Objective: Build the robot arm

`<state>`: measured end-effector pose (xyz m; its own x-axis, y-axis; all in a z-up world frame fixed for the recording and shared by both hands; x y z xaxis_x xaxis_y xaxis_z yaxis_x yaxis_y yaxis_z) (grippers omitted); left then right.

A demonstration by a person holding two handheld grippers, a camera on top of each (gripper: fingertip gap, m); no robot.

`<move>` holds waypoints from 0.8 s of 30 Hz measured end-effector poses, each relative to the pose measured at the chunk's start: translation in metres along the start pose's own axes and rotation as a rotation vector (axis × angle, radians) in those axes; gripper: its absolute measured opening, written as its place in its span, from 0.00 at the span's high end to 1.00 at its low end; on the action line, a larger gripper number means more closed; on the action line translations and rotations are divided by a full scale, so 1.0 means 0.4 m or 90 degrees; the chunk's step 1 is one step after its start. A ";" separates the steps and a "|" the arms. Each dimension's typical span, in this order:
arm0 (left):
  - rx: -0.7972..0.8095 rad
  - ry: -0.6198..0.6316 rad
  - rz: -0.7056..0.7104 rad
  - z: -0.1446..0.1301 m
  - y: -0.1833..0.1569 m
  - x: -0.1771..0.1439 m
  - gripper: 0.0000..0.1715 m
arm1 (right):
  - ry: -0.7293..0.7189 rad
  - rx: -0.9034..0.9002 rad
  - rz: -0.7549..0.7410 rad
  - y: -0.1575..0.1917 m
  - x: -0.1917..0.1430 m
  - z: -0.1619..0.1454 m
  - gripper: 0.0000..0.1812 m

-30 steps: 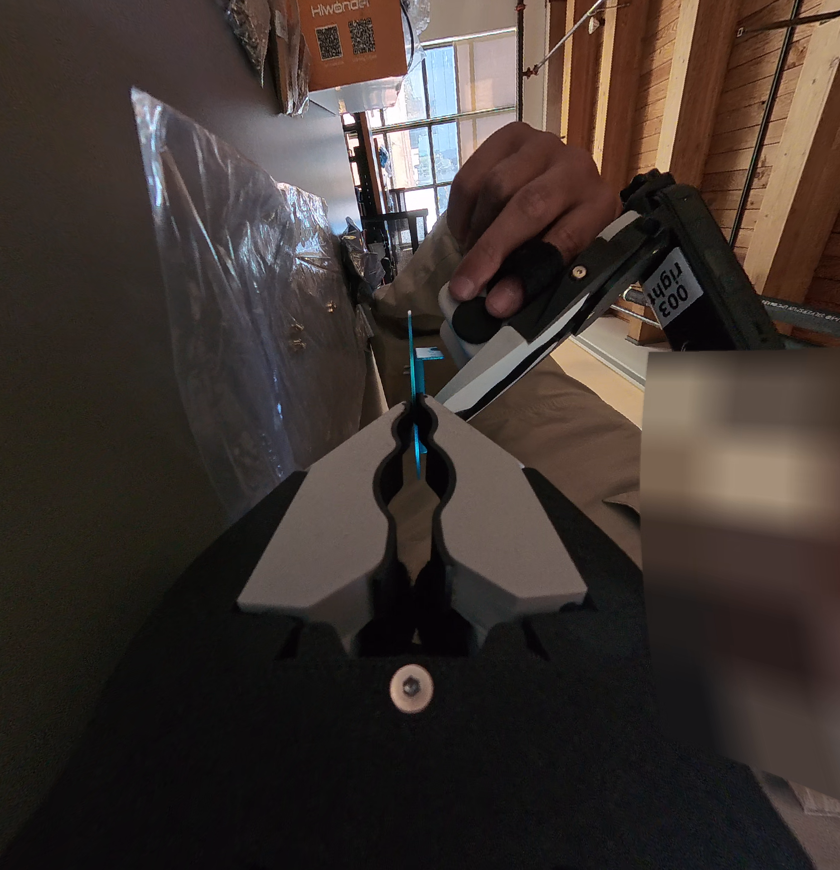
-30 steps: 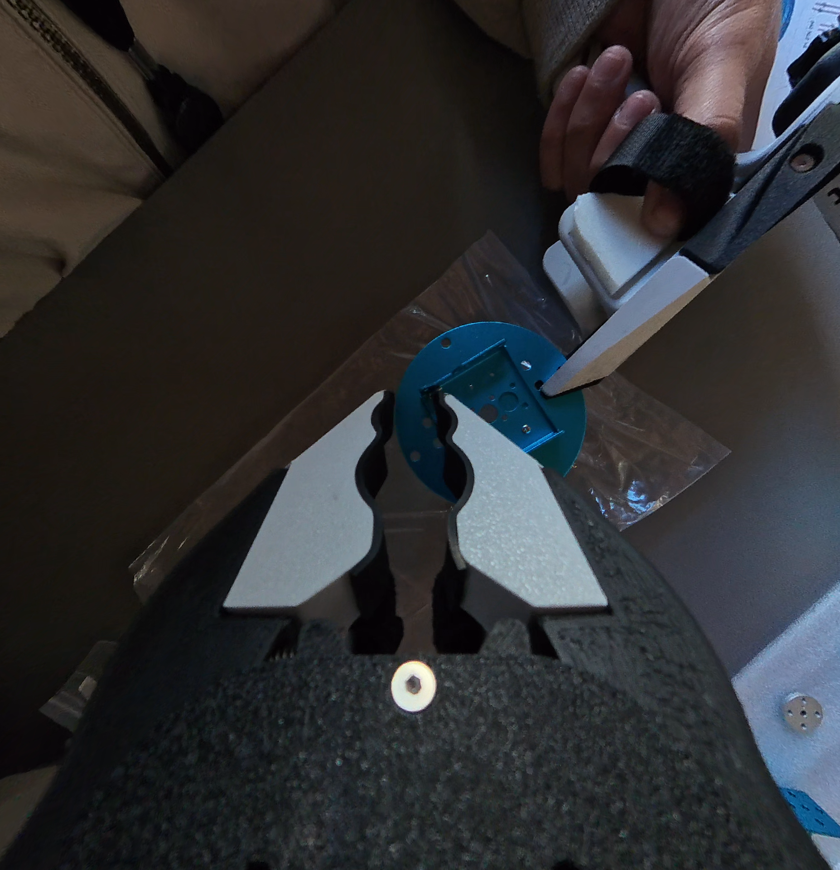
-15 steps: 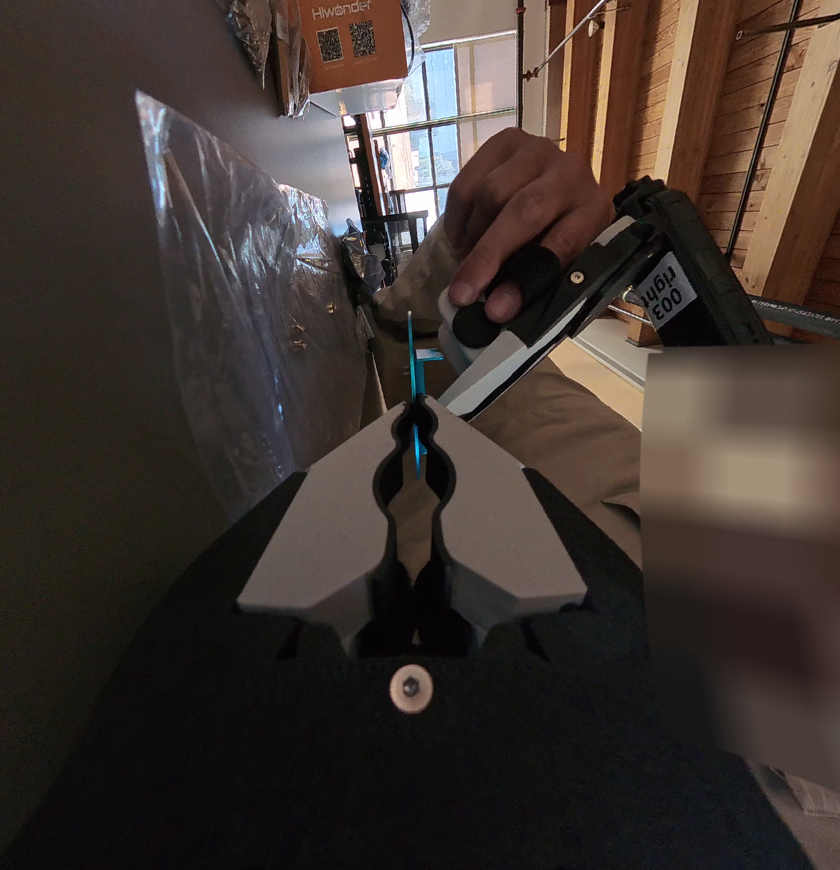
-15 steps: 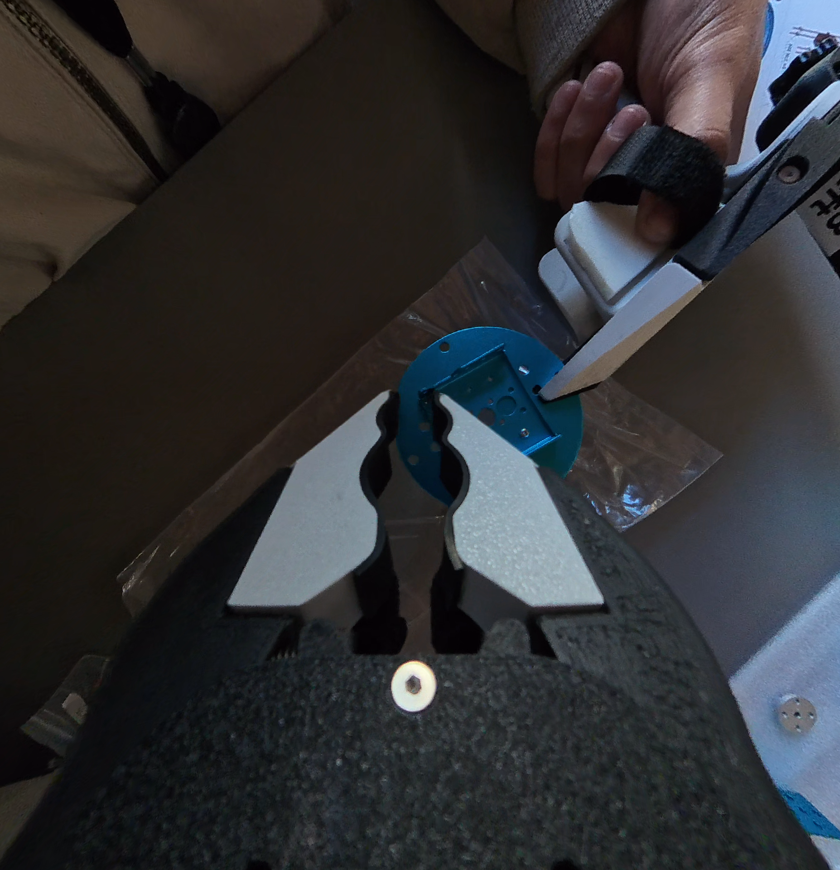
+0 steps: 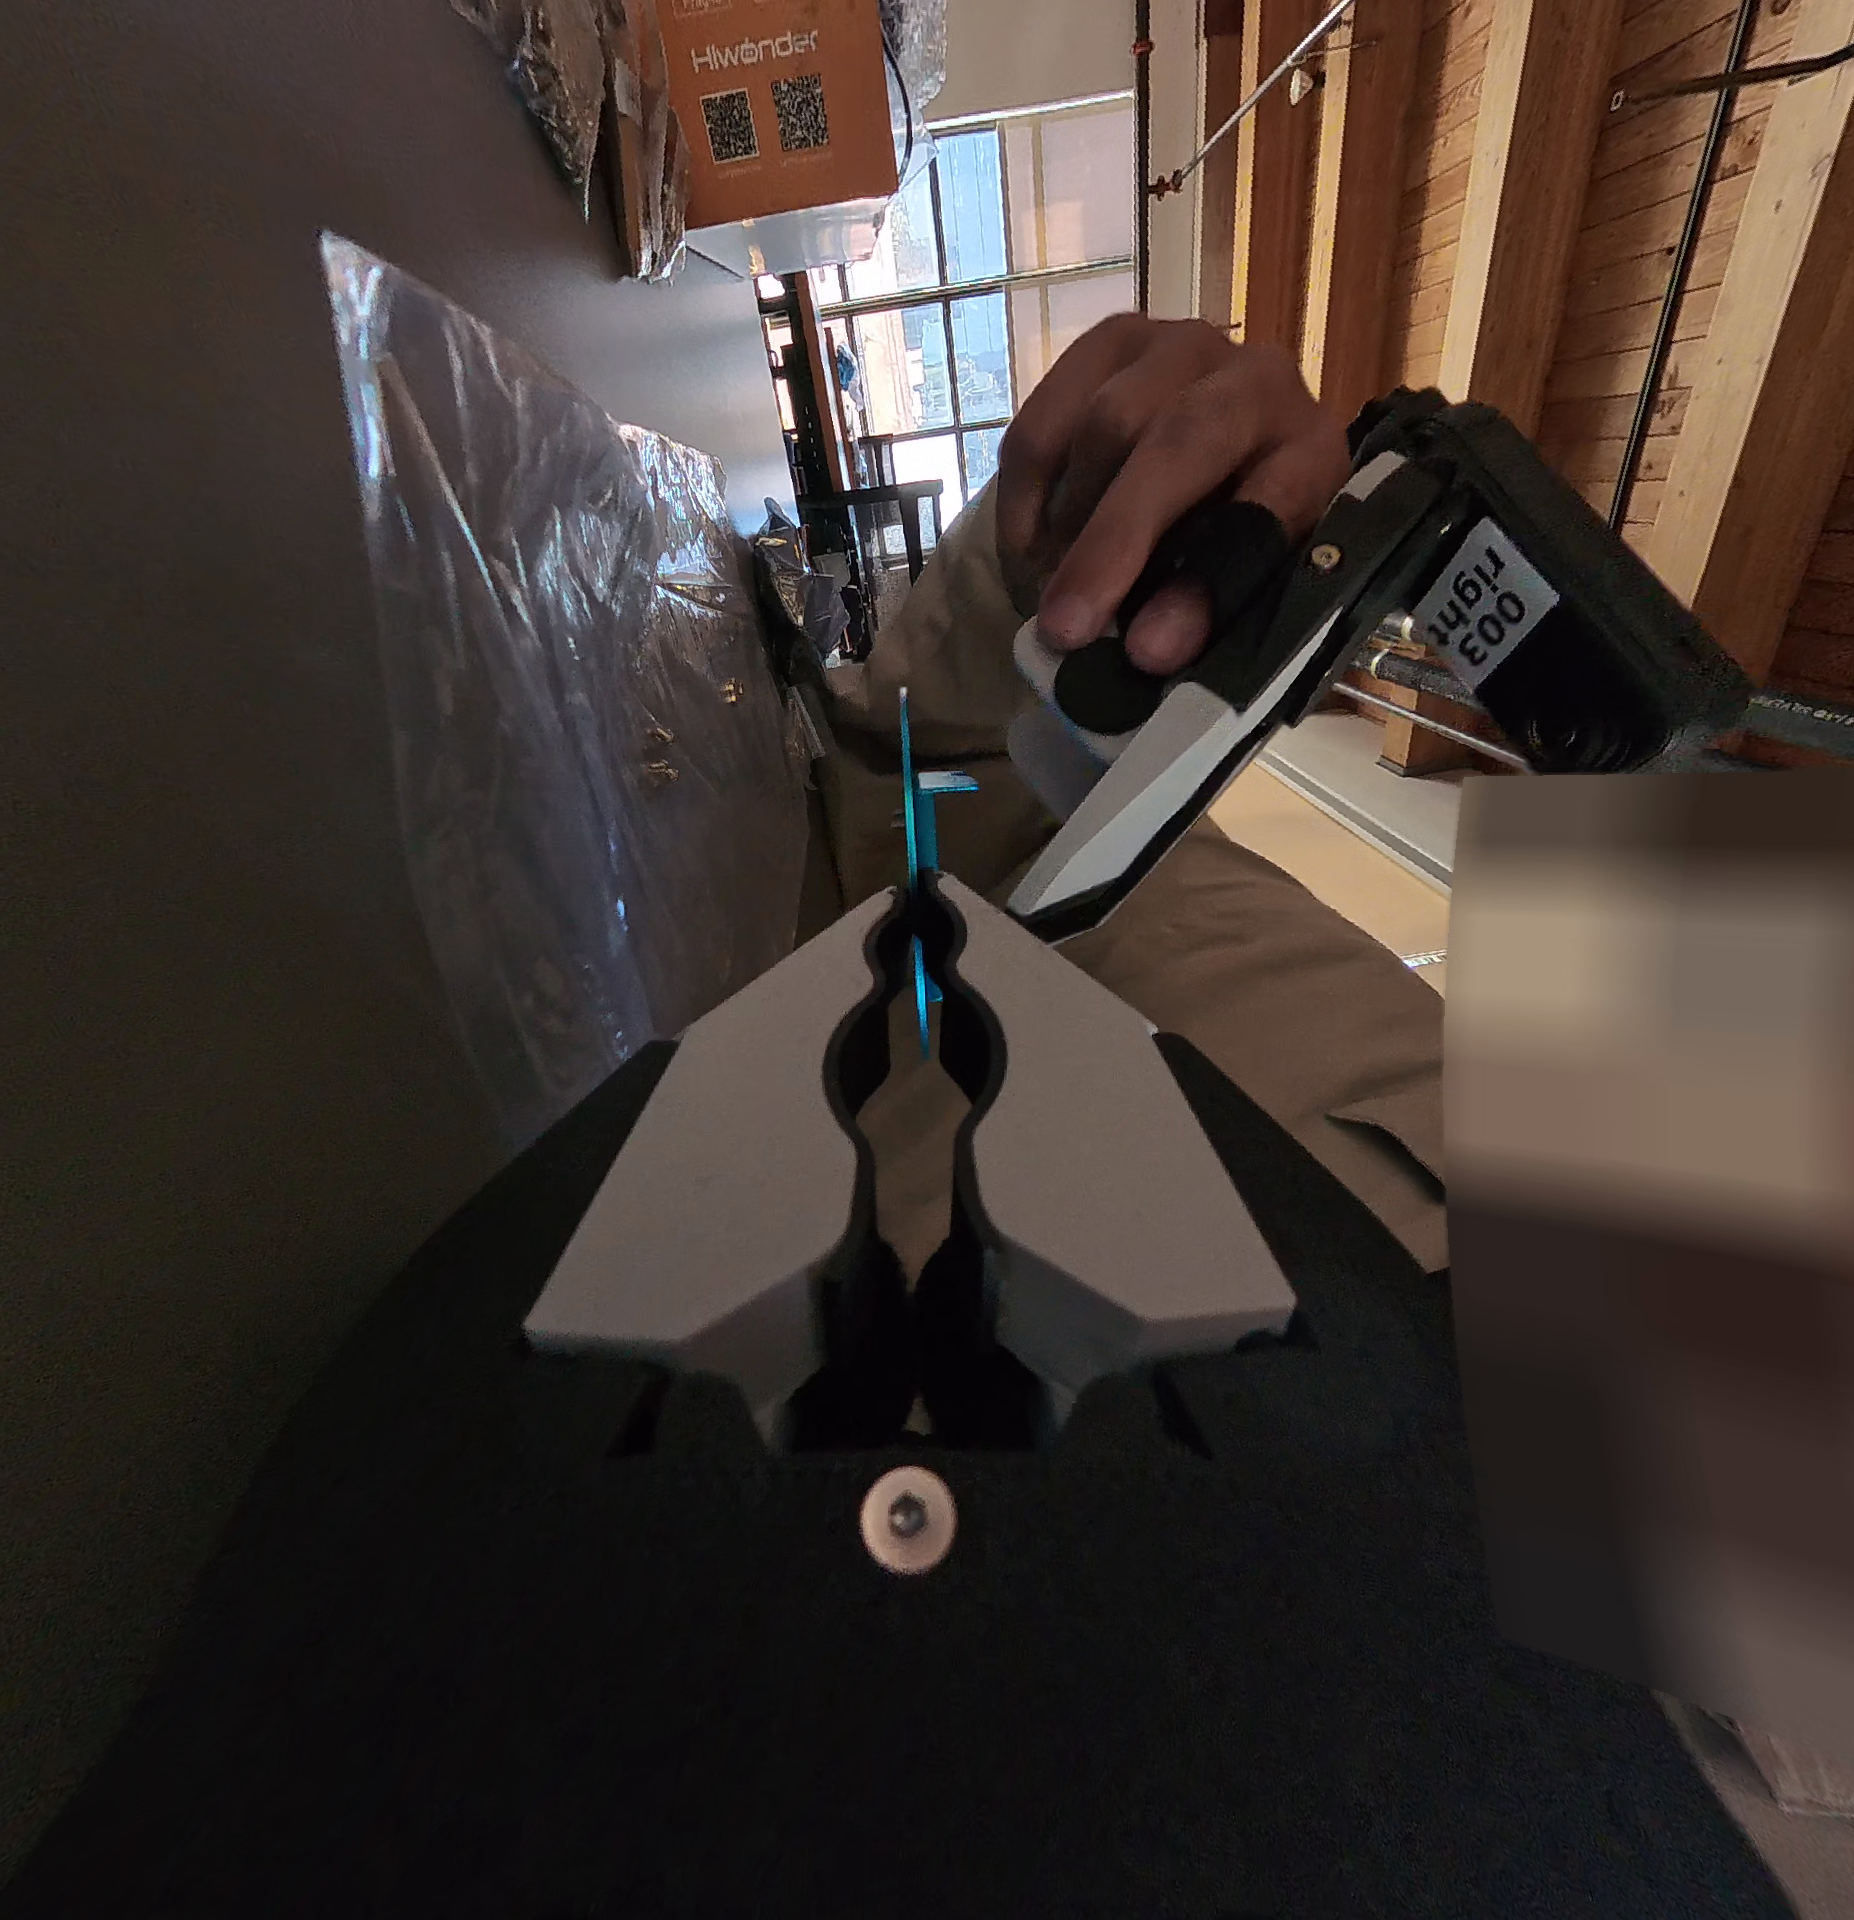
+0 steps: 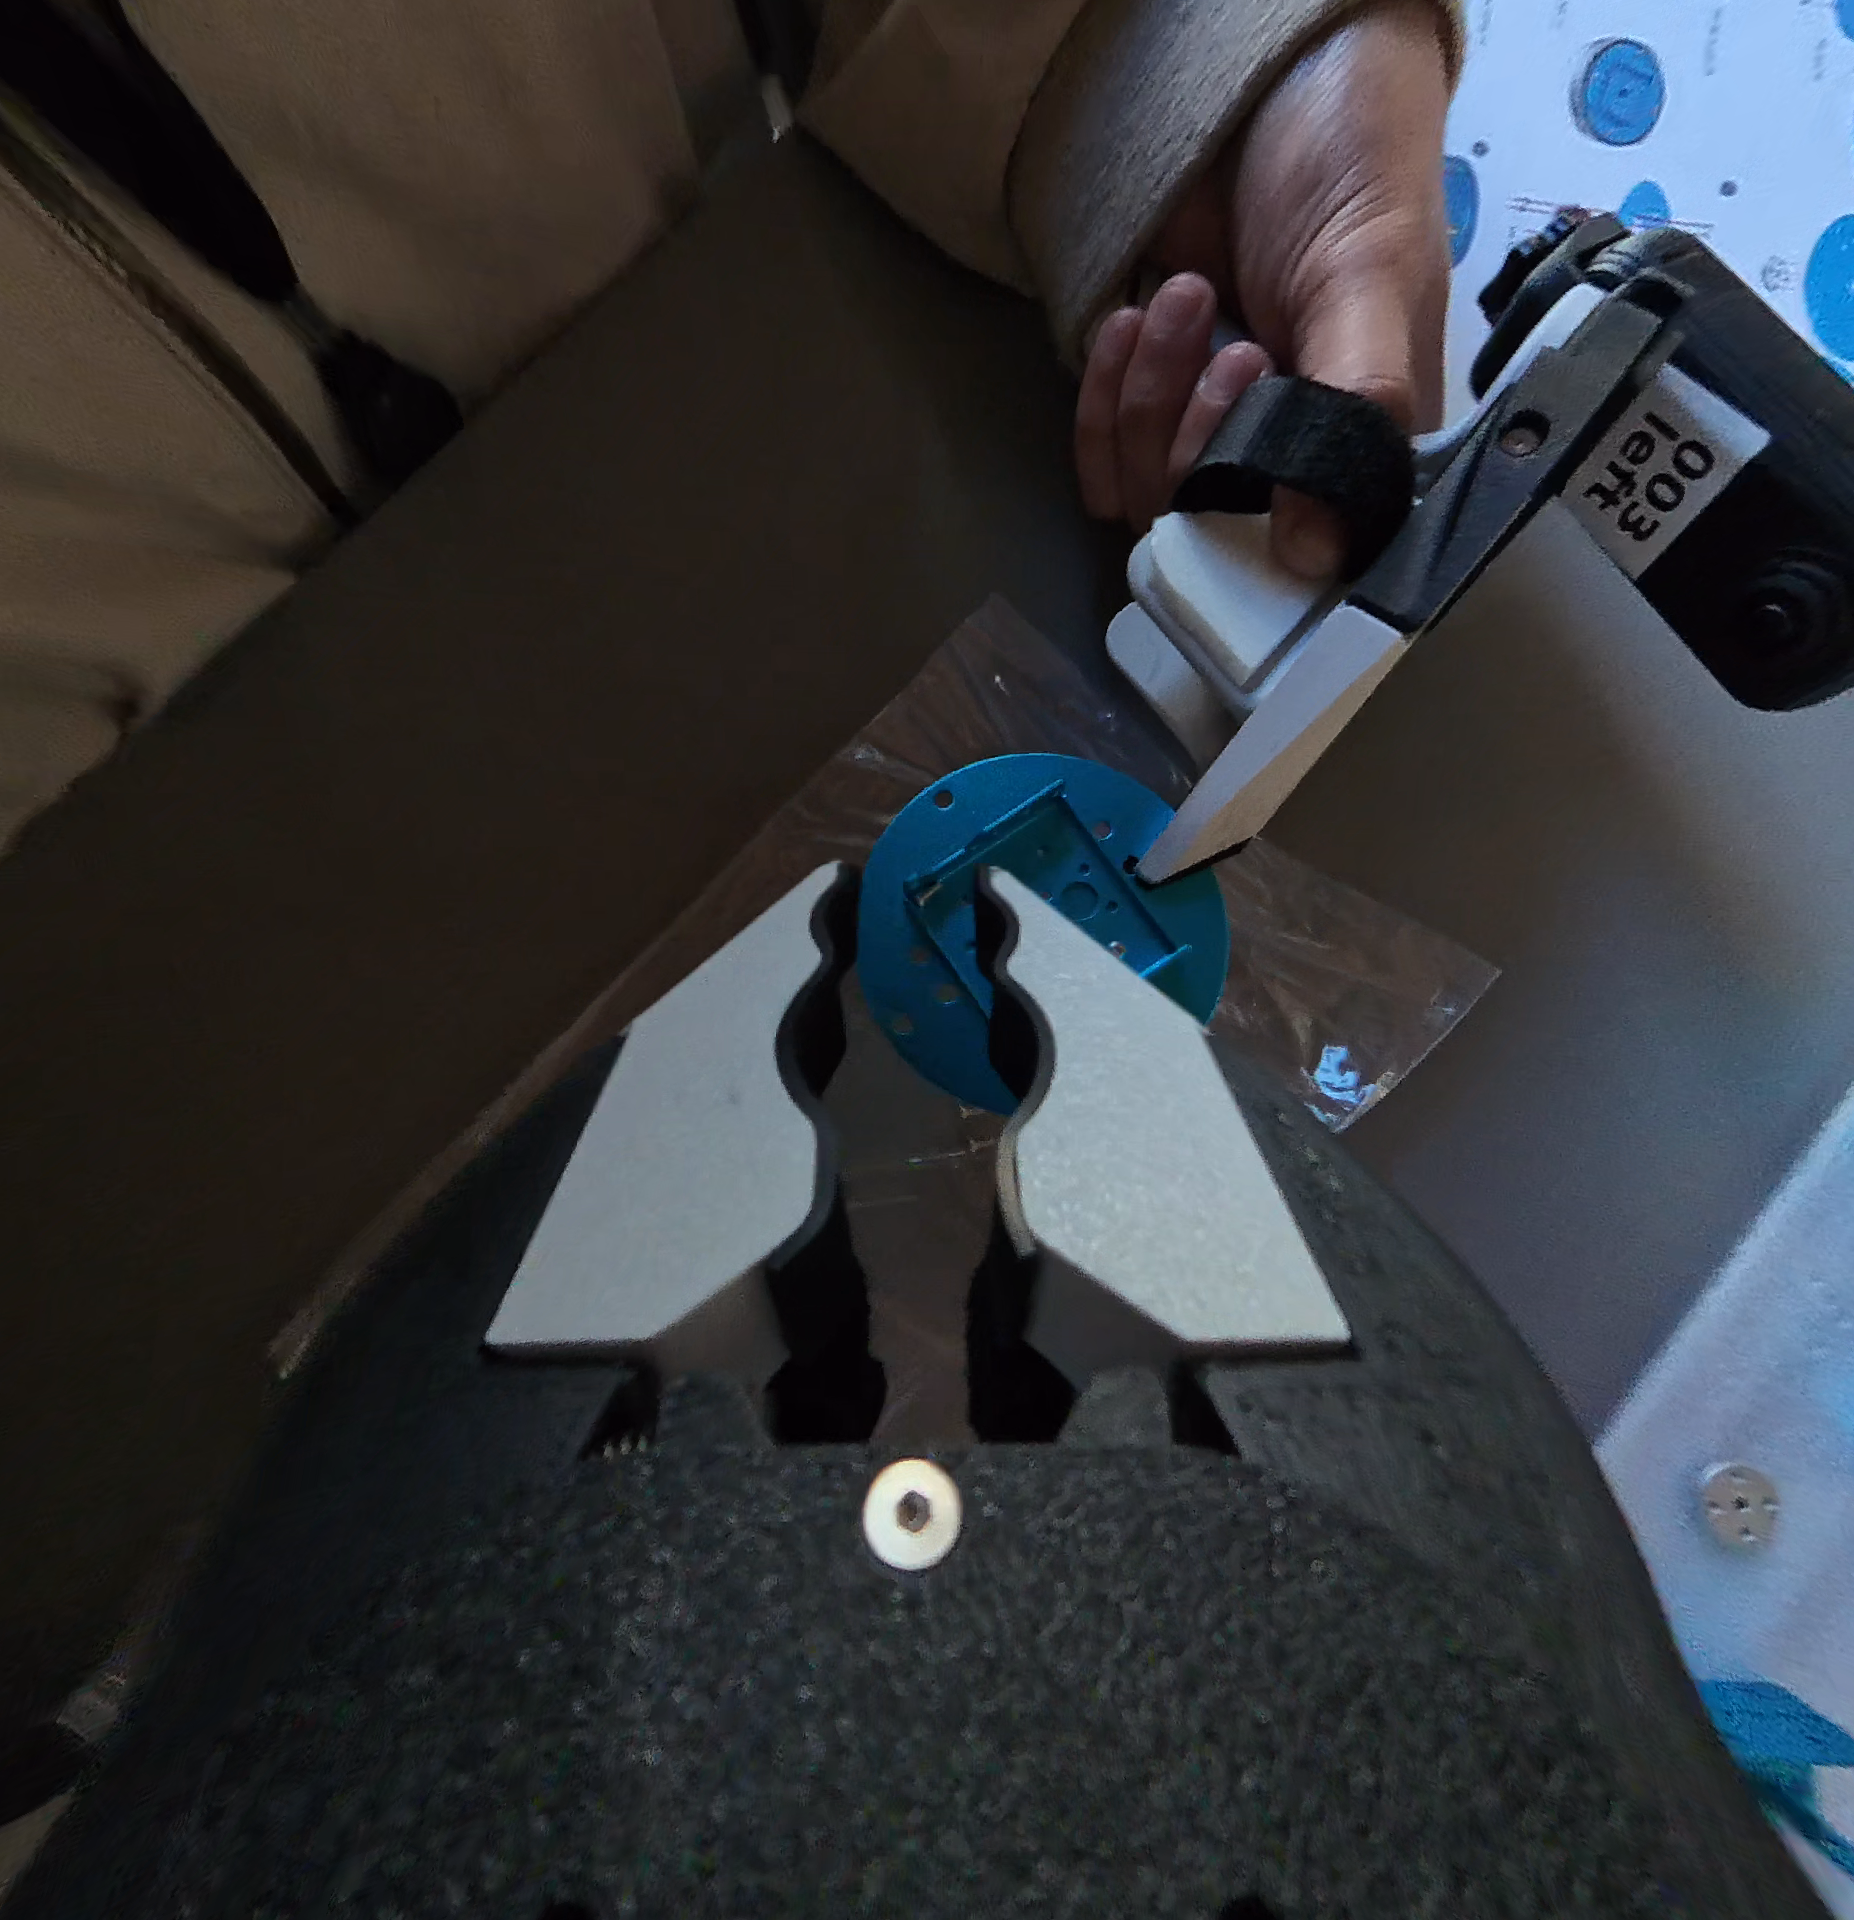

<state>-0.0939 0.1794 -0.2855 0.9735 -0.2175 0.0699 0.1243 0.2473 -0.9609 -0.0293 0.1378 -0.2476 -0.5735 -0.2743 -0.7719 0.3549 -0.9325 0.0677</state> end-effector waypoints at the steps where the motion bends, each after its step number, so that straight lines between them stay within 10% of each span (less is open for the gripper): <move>1: 0.000 -0.001 0.000 0.000 0.000 0.000 1.00 | -0.011 0.019 0.002 0.000 -0.004 0.001 0.85; 9: 0.013 -0.029 -0.001 0.015 -0.004 -0.006 1.00 | -0.200 0.405 -0.188 -0.097 -0.089 -0.045 0.76; 16: 0.042 -0.024 -0.005 0.007 -0.015 0.013 1.00 | -0.413 0.835 0.000 -0.067 -0.048 -0.116 0.74; 24: 0.050 -0.074 -0.008 0.027 -0.021 0.005 1.00 | -0.733 0.996 0.009 -0.058 -0.011 -0.072 0.80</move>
<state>-0.0911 0.1871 -0.2744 0.9869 -0.1115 0.1165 0.1467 0.3201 -0.9360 -0.0137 0.1675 -0.2639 -0.9410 0.3257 -0.0919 -0.1317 -0.1023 0.9860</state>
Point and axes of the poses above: each gripper's, where its closed fingertips meet, x out along the fingers, z out of its top, y = z × x across the jaws, the point moved 3 cm from there along -x, back along the fingers, and after that the axes turned 8 degrees about x, right-handed, at the moved point
